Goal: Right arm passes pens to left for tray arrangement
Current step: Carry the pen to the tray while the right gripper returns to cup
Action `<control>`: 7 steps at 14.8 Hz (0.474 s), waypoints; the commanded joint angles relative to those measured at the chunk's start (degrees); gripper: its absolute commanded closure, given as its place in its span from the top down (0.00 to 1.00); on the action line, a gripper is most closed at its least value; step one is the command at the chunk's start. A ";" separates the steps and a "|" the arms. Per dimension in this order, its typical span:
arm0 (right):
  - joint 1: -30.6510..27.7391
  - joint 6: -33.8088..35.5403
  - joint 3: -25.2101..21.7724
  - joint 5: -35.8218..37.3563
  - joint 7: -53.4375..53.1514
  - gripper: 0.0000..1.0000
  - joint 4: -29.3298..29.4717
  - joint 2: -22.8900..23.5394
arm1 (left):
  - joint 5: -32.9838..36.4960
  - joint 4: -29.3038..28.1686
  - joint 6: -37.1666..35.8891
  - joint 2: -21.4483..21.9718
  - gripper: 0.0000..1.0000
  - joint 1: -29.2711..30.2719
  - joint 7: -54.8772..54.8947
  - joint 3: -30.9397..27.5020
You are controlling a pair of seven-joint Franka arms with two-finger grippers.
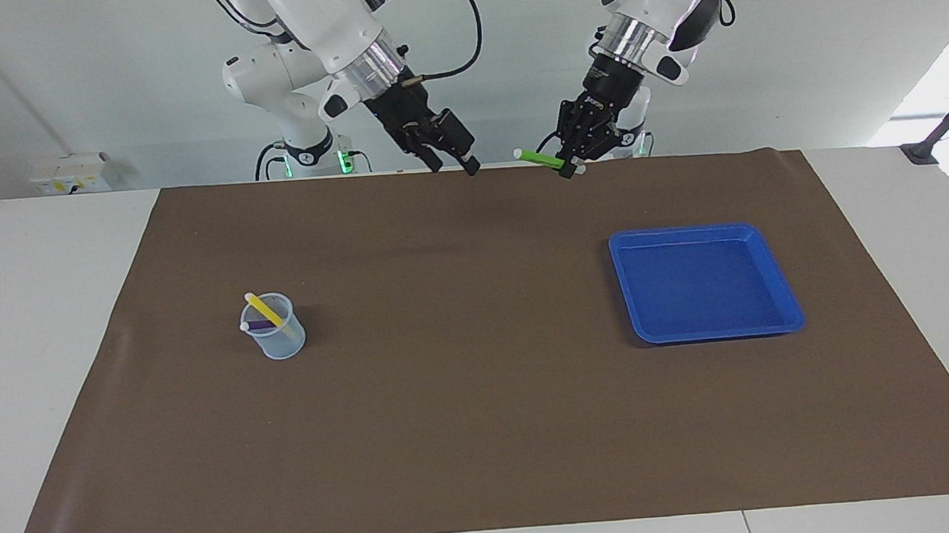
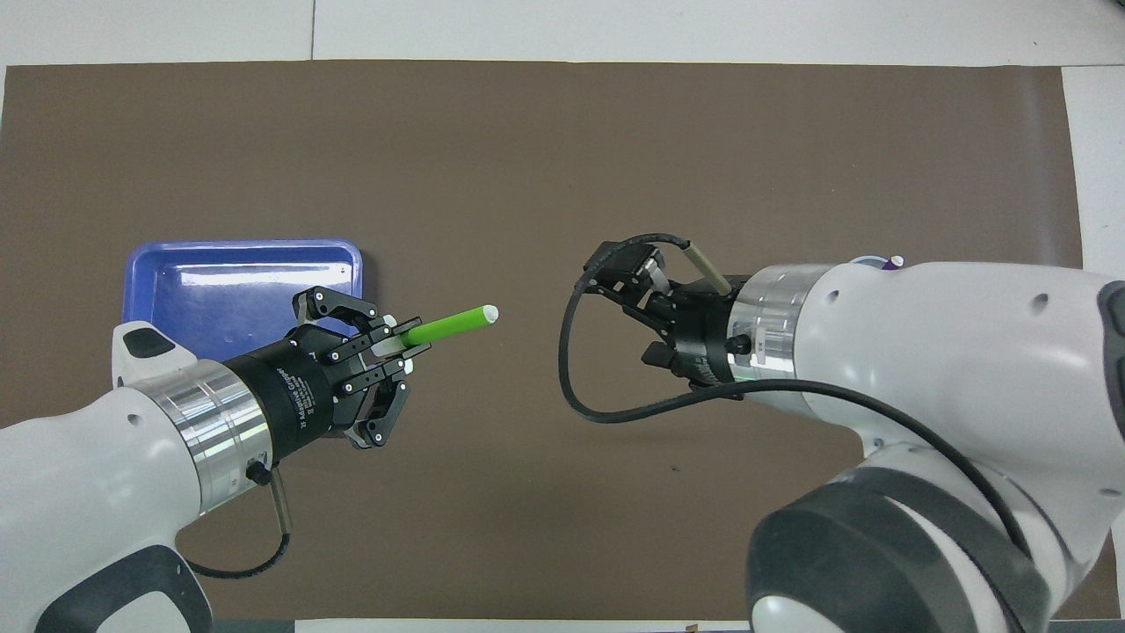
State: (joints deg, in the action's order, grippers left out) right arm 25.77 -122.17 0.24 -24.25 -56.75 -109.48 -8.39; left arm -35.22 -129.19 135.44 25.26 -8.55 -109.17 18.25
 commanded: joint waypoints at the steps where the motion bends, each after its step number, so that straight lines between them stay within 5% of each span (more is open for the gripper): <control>1: -5.54 5.17 0.11 3.50 10.82 1.00 0.15 -0.75 | 0.59 0.26 -1.39 -0.12 0.00 3.88 6.31 0.38; 7: -16.71 11.60 0.20 12.72 31.33 1.00 -0.03 -1.02 | 0.24 1.75 -14.93 -5.57 0.00 13.10 39.61 -0.32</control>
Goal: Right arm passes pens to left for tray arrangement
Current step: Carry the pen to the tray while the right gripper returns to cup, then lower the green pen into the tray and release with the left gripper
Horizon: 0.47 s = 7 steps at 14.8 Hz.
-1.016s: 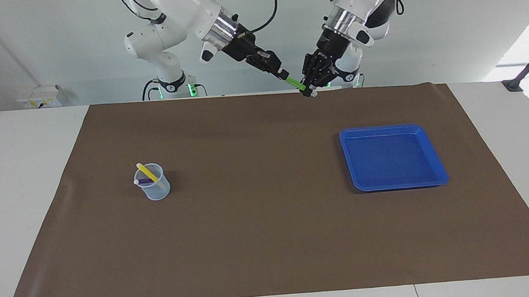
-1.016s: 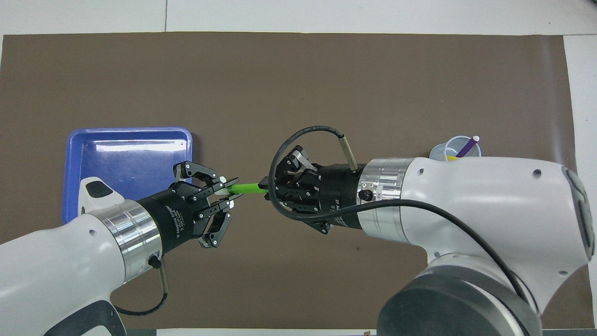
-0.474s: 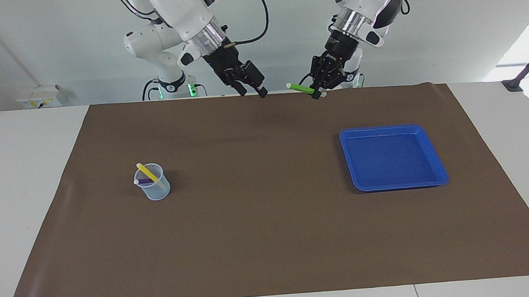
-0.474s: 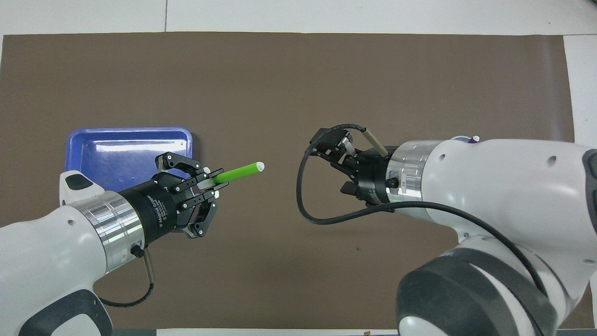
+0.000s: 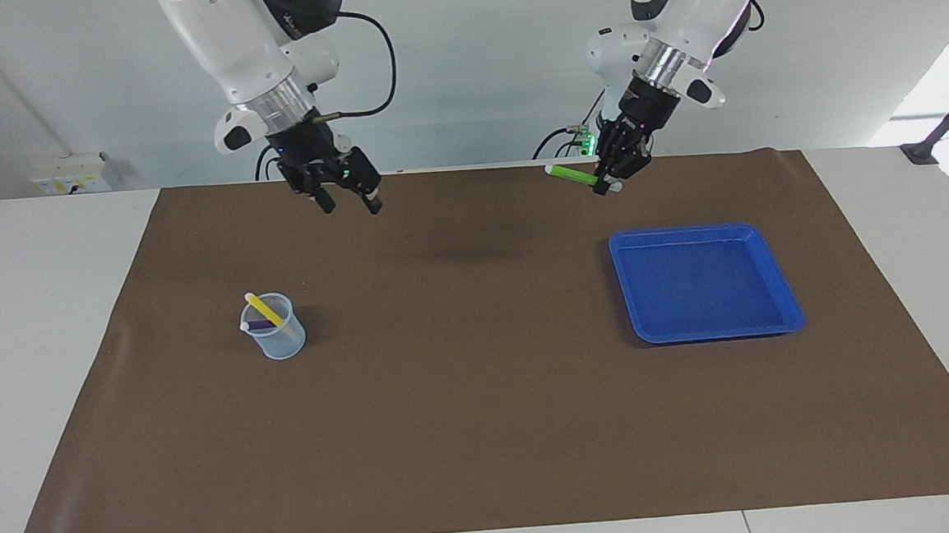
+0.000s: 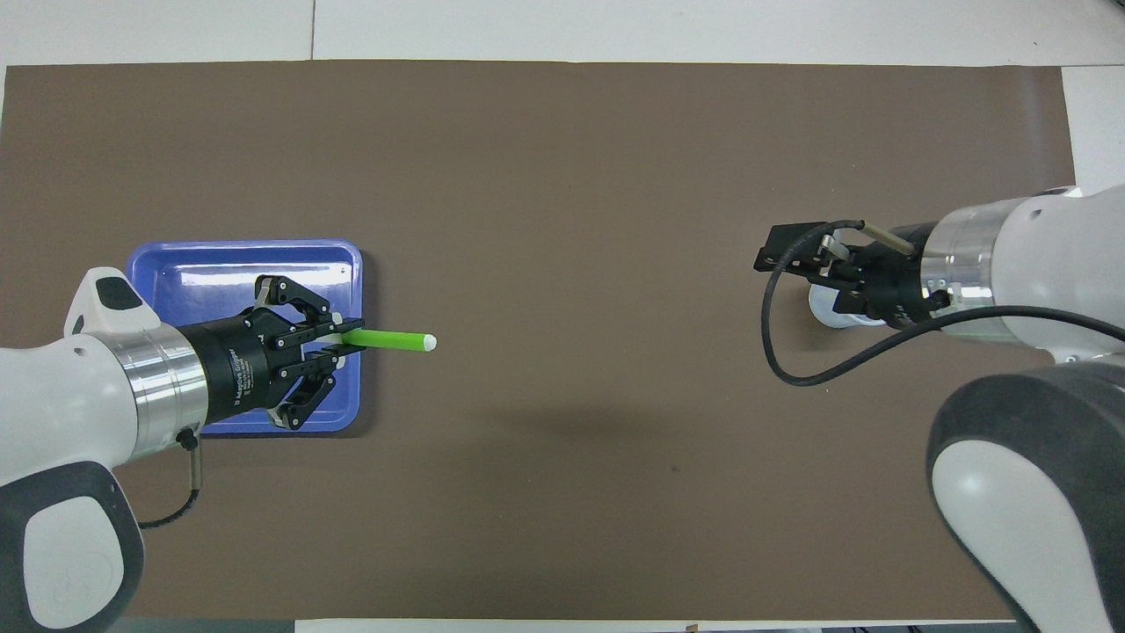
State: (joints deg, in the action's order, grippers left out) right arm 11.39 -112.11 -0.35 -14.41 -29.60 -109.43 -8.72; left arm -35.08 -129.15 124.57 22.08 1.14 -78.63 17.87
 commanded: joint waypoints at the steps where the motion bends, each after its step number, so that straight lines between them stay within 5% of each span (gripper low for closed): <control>1: -3.39 2.33 0.79 4.81 6.72 1.00 0.18 -0.68 | 0.18 1.71 -5.29 -2.65 0.00 4.91 13.29 0.06; 4: -5.85 5.14 0.79 8.42 12.10 1.00 1.76 -0.24 | 1.23 1.63 -6.71 -6.16 0.00 7.47 28.75 -0.11; 7: -7.08 9.18 0.79 11.85 15.00 1.00 4.92 0.81 | 10.09 2.93 -8.11 -11.42 0.00 9.67 41.77 -0.11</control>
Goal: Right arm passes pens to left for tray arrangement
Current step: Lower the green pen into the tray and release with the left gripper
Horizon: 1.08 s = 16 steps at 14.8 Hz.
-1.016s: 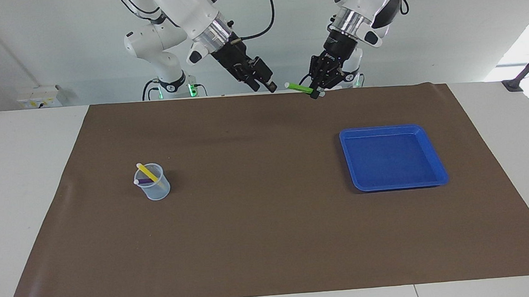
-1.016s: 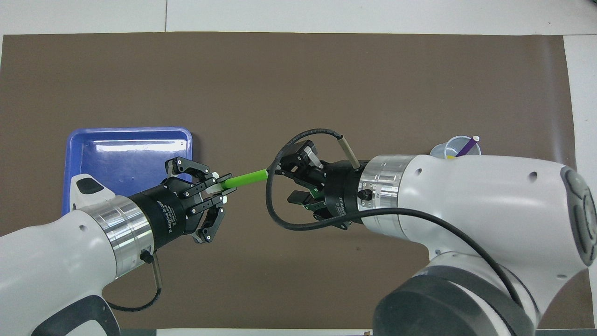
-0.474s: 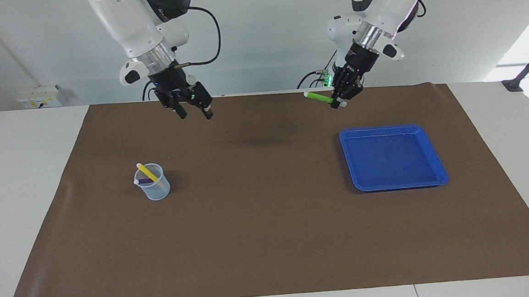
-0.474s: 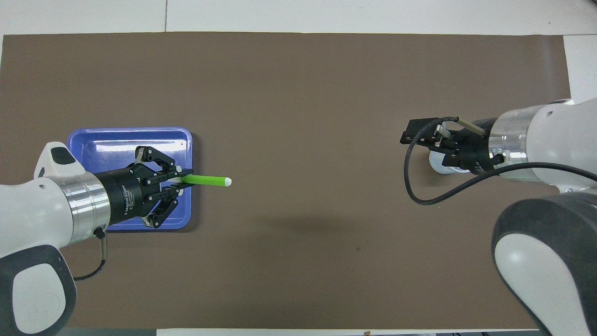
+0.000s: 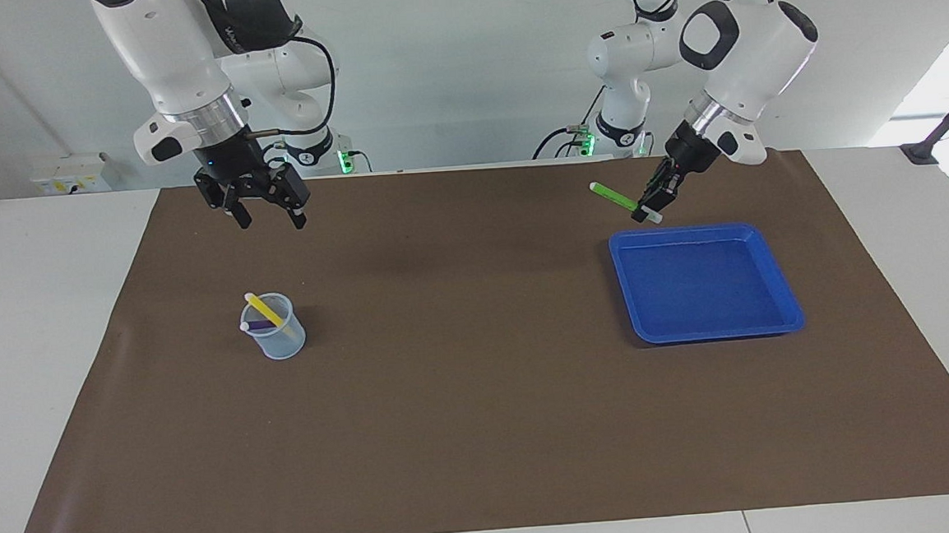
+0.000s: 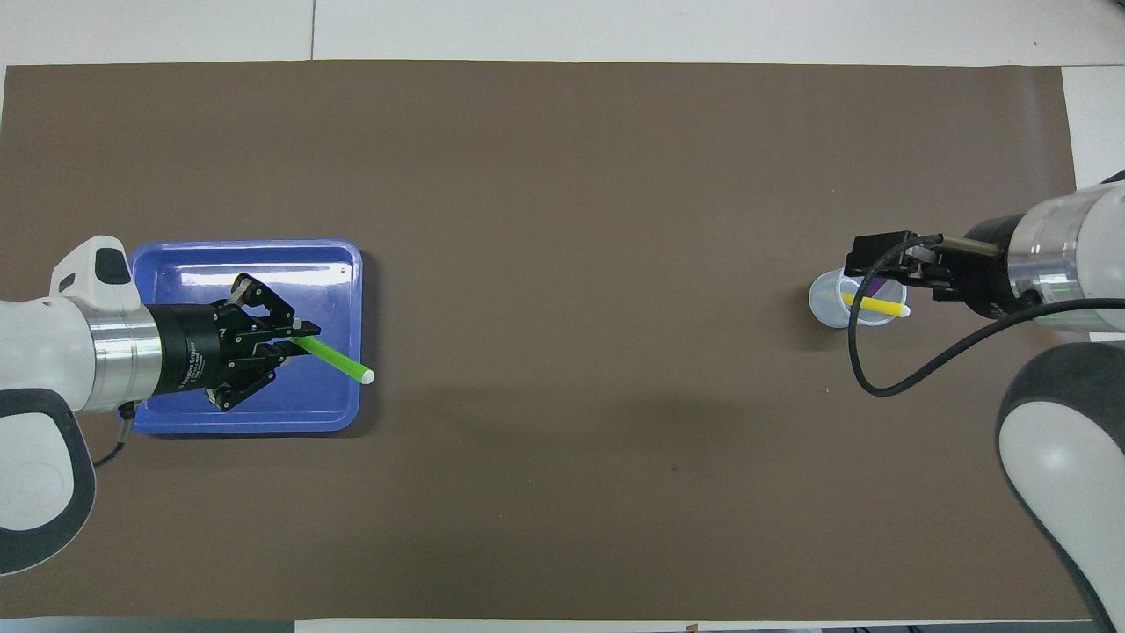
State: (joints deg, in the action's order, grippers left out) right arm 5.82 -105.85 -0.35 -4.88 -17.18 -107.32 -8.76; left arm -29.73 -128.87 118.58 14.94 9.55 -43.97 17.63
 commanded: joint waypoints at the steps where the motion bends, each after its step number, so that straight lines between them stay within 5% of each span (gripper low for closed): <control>1: -2.12 3.80 0.79 3.55 3.46 1.00 3.78 1.20 | 7.29 4.31 -2.30 -6.83 0.00 1.35 9.58 0.12; 7: -5.12 10.39 0.79 4.96 8.57 1.00 10.90 4.19 | 21.19 11.26 -2.39 -18.26 0.00 3.19 23.56 0.03; 16: -5.73 19.36 0.96 7.69 9.79 1.00 18.90 8.85 | 34.29 14.96 0.24 -28.55 0.00 2.06 31.23 0.21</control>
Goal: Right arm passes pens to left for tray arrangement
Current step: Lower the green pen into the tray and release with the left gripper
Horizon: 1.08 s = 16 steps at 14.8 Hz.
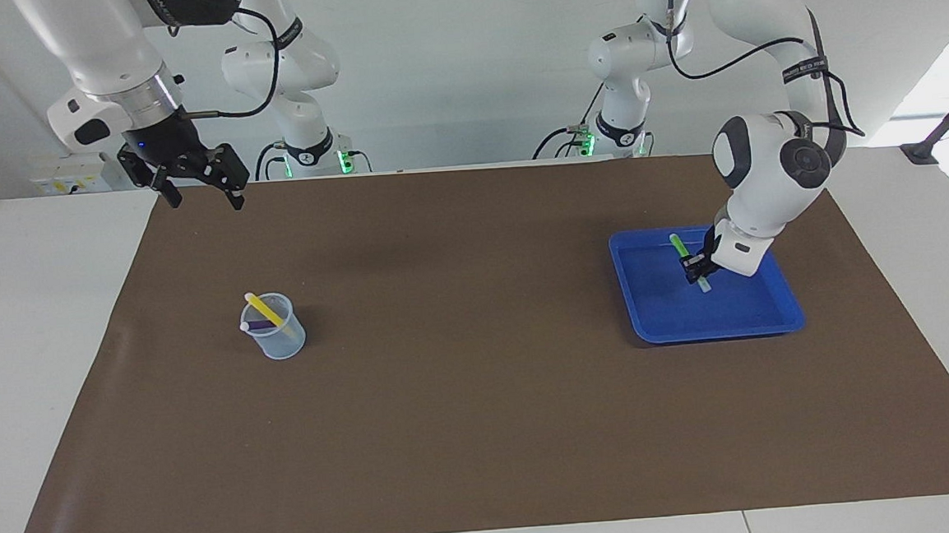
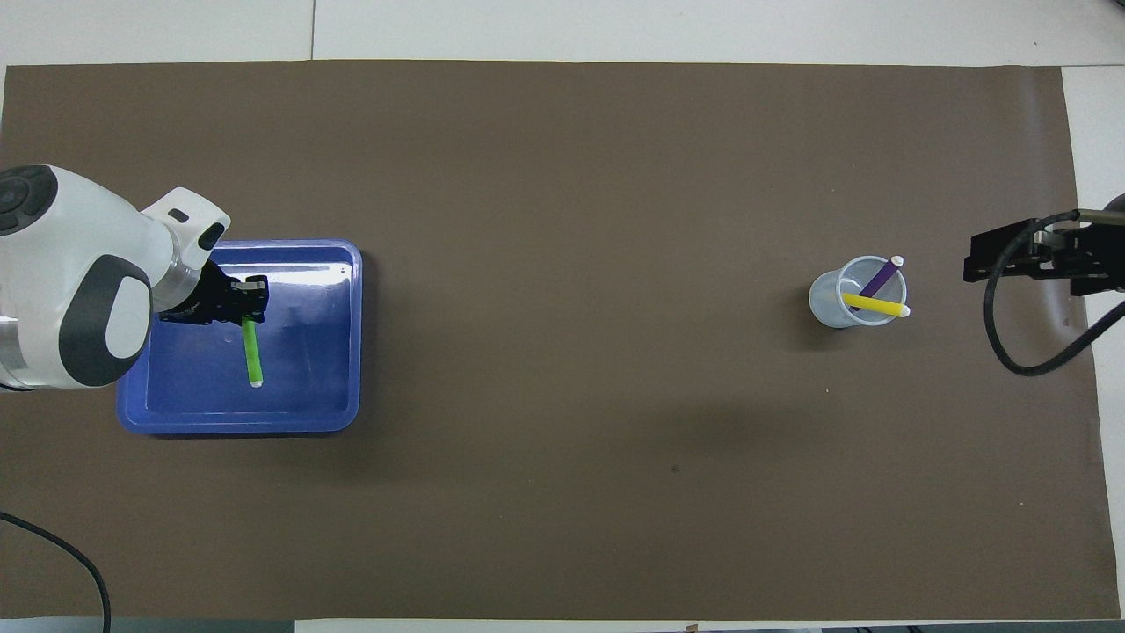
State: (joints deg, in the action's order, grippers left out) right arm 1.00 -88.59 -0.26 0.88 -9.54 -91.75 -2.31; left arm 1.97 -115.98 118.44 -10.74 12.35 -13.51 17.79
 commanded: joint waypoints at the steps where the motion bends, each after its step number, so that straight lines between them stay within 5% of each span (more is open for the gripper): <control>1: -1.00 2.10 0.79 2.02 3.02 1.00 3.24 2.40 | 2.78 2.07 0.73 -3.31 0.00 -1.27 0.68 0.05; 11: -1.17 1.66 0.79 0.26 3.74 1.00 2.36 1.78 | 2.60 1.37 4.52 -5.08 0.00 -3.21 0.68 0.05; 12: -1.17 1.75 0.79 0.17 4.78 1.00 2.36 1.78 | 2.60 1.28 4.69 -5.08 0.10 -3.21 0.68 0.05; 13: -1.26 1.66 0.79 0.17 6.27 1.00 2.36 1.78 | 2.60 1.02 5.13 -4.99 0.59 -3.12 0.77 0.05; 14: -1.26 1.49 0.79 0.17 7.85 1.00 2.36 1.78 | 2.52 0.76 5.39 -4.99 0.74 -3.21 0.68 0.05; 16: -2.66 0.70 0.70 -1.05 11.37 1.00 2.27 1.87 | 2.60 0.67 5.48 -4.90 0.76 -2.95 0.77 0.05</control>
State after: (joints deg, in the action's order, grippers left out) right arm 0.74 -87.67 -0.17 1.44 -2.46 -90.10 -0.66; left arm 3.42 -115.10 122.87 -15.42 9.32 -13.26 18.10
